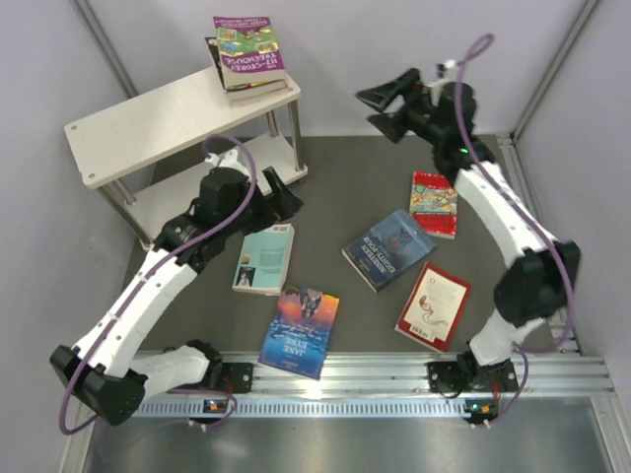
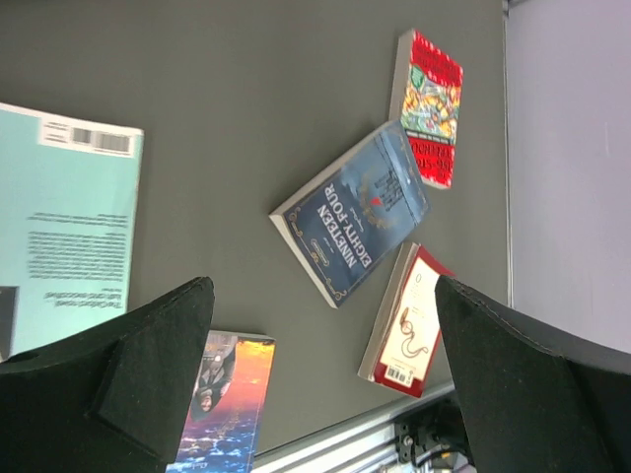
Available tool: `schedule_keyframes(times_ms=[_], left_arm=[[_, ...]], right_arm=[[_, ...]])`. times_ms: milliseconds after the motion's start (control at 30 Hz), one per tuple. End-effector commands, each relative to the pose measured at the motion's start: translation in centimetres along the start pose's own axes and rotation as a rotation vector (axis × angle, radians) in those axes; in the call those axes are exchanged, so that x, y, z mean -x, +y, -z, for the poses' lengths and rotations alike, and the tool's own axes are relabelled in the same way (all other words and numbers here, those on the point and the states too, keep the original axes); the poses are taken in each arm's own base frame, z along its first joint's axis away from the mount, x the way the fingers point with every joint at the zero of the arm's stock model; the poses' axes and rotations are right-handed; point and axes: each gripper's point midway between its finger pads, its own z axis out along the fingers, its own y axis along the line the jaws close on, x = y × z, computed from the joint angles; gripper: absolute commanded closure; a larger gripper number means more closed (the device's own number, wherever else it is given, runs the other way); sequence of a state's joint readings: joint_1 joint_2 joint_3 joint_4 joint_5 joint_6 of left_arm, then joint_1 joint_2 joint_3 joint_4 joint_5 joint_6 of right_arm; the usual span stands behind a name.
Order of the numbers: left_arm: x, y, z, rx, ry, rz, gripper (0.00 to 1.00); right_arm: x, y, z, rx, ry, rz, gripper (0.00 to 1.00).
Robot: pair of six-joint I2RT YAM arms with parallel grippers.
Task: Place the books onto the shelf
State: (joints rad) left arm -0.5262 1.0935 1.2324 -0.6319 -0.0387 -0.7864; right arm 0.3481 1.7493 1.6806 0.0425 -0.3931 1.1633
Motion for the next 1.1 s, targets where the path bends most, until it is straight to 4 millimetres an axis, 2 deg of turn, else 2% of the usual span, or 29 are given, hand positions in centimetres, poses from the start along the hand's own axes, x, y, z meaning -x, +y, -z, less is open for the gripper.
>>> schedule_keyframes(times_ms=[0,33,67,100,133,167,200,233,267,333,367,400,433,467,533,567,600,633,667,700,767,833,900,967,1033,1067], left_arm=[[-1.2,-2.0,-2.8,-0.102,0.062,-0.004,0.01],[-2.2,-2.1,-3.5,-0.118,0.095,0.010,0.01],[-2.9,-2.3,-4.1,-0.130,0.114,0.013,0.01],[-3.1,-2.7,-5.5,-0.149,0.114,0.017,0.01],[-4.1,-2.9,-6.3,-0.158,0.142,0.015,0.01],[-4.6,-3.0,-7.1,-0.163,0.156,0.013,0.01],[-5.6,-2.5,-8.9,-0.144,0.190,0.011,0.01],[-5.8,-3.3,-9.9,-0.166,0.193,0.003,0.01],[-7.2,-2.9,-11.9,-0.152,0.242,0.002,0.01],[-7.3,-4.2,-13.7,-0.183,0.264,0.017,0.01],[-8.7,-3.7,-15.6,-0.174,0.319,0.027,0.01],[-8.3,-4.8,-16.3,-0.197,0.322,0.035,0.01],[-8.5,-5.0,-17.1,-0.204,0.329,0.033,0.01],[-9.5,-4.3,-18.8,-0.181,0.356,0.031,0.01],[-9.0,-4.9,-20.4,-0.191,0.347,0.012,0.01],[-10.4,-3.7,-21.9,-0.153,0.395,0.011,0.01],[-9.8,-4.7,-22.6,-0.166,0.388,0.003,0.01],[-10.1,-4.7,-23.3,-0.166,0.405,-0.003,0.01],[-11.7,-3.3,-24.6,-0.122,0.454,0.003,0.01],[-11.2,-4.1,-25.0,-0.141,0.451,0.005,0.01],[-13.0,-2.9,-26.5,-0.114,0.499,0.033,0.01],[-13.6,-2.6,-26.6,-0.107,0.519,0.054,0.01],[-15.5,-1.4,-26.6,-0.075,0.579,0.082,0.01],[-17.3,0.0,-26.2,-0.038,0.619,0.109,0.01],[-18.1,0.0,-25.7,-0.044,0.625,0.113,0.01],[-19.2,0.9,-25.3,-0.022,0.643,0.123,0.01]], right_arm=[[2.4,-0.7,7.7,-0.114,-0.070,0.155,0.13],[0.6,-6.3,9.5,-0.286,-0.019,0.101,0.12],[2.0,-8.3,12.0,-0.371,-0.074,0.092,0.10],[1.8,-10.7,13.6,-0.442,-0.072,0.069,0.09],[0.1,-15.1,15.6,-0.556,-0.035,0.002,0.09],[1.2,-16.6,17.7,-0.594,-0.070,-0.029,0.09],[1.0,-18.3,18.9,-0.636,-0.064,-0.041,0.08],[0.9,-20.3,20.2,-0.684,-0.064,-0.064,0.08],[1.1,-22.1,21.6,-0.741,-0.051,-0.067,0.08],[0.9,-24.0,22.5,-0.797,-0.019,-0.060,0.08],[0.4,-26.0,23.5,-0.864,0.018,-0.084,0.08],[0.2,-27.0,24.0,-0.897,0.031,-0.100,0.08],[-0.2,-27.8,24.2,-0.908,0.047,-0.109,0.08],[-0.5,-28.9,24.3,-0.925,0.068,-0.118,0.08],[-1.2,-30.2,24.2,-0.928,0.096,-0.133,0.08],[-1.6,-31.3,24.1,-0.940,0.112,-0.148,0.08],[-1.9,-31.8,24.0,-0.942,0.122,-0.159,0.09],[-2.6,-32.4,24.1,-0.942,0.139,-0.177,0.09],[-3.0,-33.0,24.0,-0.941,0.143,-0.194,0.09],[-3.0,-33.4,23.8,-0.932,0.136,-0.191,0.09],[-4.5,-35.1,24.2,-0.949,0.155,-0.223,0.09],[-5.3,-35.9,24.4,-0.958,0.167,-0.235,0.09],[-6.7,-36.8,24.8,-0.963,0.184,-0.262,0.09],[-7.1,-37.4,24.4,-0.937,0.179,-0.265,0.10],[-8.0,-37.9,24.1,-0.912,0.180,-0.275,0.11],[-8.7,-38.2,24.2,-0.912,0.186,-0.282,0.11]])
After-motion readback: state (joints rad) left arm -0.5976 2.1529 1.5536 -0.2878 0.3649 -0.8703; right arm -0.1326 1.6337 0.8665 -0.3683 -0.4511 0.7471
